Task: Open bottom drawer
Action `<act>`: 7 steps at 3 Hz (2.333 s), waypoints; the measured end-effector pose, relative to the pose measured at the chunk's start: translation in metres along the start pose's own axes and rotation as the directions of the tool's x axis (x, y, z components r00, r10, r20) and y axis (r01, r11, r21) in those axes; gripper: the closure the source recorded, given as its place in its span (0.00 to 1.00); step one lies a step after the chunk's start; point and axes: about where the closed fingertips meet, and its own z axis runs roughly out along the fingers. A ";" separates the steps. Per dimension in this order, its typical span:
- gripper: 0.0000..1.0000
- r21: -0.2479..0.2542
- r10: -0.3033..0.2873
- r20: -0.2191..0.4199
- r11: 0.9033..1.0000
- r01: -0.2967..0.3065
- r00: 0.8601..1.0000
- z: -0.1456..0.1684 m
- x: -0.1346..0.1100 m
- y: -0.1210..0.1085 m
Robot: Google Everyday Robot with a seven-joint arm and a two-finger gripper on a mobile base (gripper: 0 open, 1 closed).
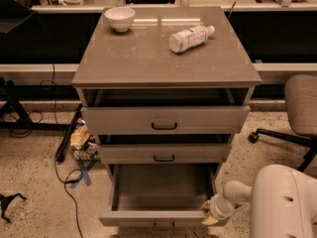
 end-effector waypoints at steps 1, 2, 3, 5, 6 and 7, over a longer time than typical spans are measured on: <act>1.00 -0.016 0.073 0.006 0.997 -0.072 0.997 -0.003 0.016 0.030; 1.00 -0.016 0.073 0.006 0.997 -0.072 0.997 -0.003 0.015 0.031; 0.82 -0.020 0.073 0.007 0.997 -0.073 0.997 -0.001 0.015 0.032; 0.35 -0.027 0.073 0.009 0.997 -0.073 0.997 0.003 0.014 0.036; 0.12 -0.031 0.073 0.010 0.997 -0.073 0.997 0.004 0.013 0.037; 0.00 -0.073 0.005 0.020 0.997 -0.004 1.000 0.013 -0.004 0.051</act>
Offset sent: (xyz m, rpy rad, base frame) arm -0.1724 -0.0465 -0.0171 0.1027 0.0605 -0.3352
